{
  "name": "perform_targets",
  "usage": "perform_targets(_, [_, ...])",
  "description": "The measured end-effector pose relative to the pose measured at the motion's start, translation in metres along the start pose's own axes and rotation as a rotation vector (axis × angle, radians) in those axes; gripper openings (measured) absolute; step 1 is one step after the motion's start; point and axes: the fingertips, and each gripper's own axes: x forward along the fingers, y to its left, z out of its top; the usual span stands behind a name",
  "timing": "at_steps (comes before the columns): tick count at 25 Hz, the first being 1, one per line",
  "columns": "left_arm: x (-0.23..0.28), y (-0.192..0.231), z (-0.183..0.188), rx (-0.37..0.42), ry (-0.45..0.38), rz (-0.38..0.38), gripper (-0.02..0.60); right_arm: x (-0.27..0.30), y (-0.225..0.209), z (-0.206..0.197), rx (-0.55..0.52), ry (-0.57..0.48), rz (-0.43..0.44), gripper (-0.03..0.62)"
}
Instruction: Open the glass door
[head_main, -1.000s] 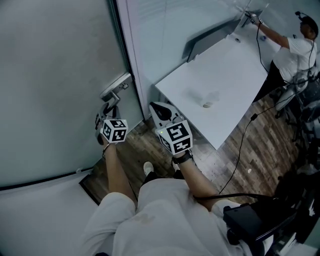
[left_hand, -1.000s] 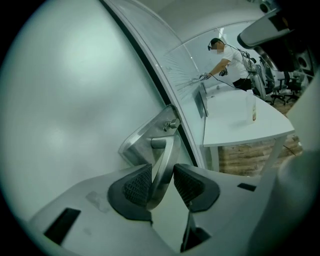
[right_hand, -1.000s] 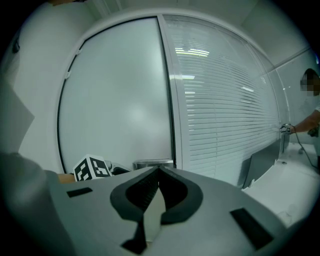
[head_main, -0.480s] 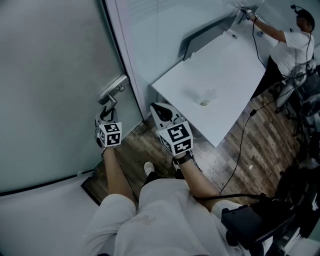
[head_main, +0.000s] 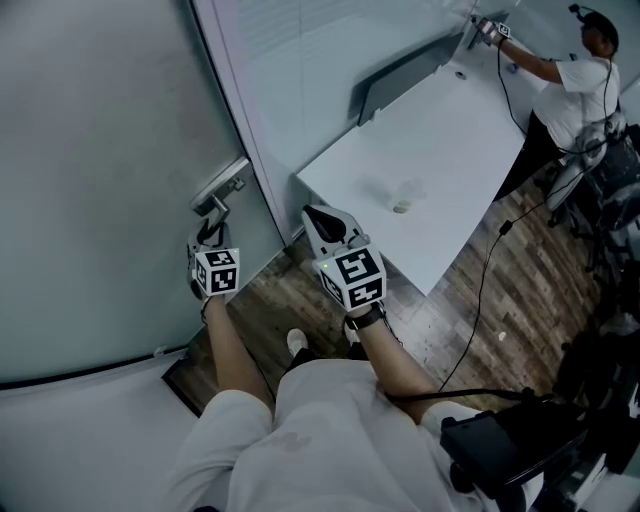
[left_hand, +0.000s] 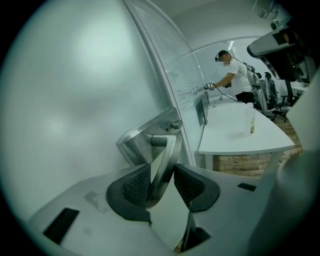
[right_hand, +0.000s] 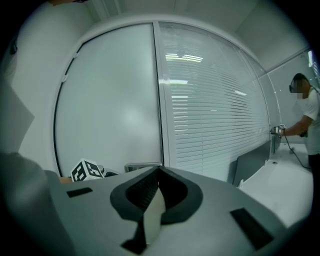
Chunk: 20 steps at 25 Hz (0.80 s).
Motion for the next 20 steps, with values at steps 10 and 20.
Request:
perform_targets(10, [-0.006,-0.003,-0.001,0.099,0.049,0.038,0.135,-0.021,-0.014,0.005,0.003,-0.027,-0.023,0.003])
perform_targets(20, [-0.017,-0.009,-0.001,0.255,0.163,0.073,0.135,-0.039,-0.02,0.011,0.001,-0.059,-0.013,0.003])
